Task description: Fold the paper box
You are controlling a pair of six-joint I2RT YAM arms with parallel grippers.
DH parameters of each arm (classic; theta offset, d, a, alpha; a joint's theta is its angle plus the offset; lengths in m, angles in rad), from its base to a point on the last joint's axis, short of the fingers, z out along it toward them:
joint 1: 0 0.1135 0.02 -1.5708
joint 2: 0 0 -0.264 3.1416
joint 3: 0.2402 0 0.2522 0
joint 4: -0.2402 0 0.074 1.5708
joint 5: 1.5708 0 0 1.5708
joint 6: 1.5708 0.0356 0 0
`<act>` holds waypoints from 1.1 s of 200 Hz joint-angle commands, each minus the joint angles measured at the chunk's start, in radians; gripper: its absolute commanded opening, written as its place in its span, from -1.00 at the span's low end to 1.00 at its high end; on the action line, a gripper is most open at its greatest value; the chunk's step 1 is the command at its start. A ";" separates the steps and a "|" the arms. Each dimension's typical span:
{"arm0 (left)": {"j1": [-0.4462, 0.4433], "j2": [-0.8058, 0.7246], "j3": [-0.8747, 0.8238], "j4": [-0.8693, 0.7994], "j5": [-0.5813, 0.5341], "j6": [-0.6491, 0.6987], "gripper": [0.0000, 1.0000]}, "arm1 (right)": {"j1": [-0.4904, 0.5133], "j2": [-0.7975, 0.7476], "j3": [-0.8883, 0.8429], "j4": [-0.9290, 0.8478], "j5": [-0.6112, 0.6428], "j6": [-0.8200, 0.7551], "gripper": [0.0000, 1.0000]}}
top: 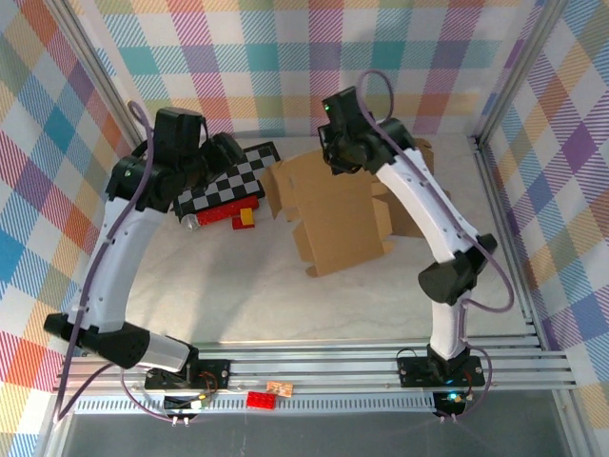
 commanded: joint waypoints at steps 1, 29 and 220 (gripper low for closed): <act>0.006 0.054 0.036 0.003 0.193 -0.035 0.36 | 0.003 -0.052 -0.105 0.081 -0.055 0.045 -1.00; -0.015 0.118 -0.027 0.107 0.316 -0.098 0.35 | -0.003 -0.085 -0.268 0.156 -0.092 0.095 -1.00; -0.096 0.251 -0.195 0.297 0.385 -0.268 0.04 | -0.023 -0.157 -0.459 0.289 -0.138 0.148 -1.00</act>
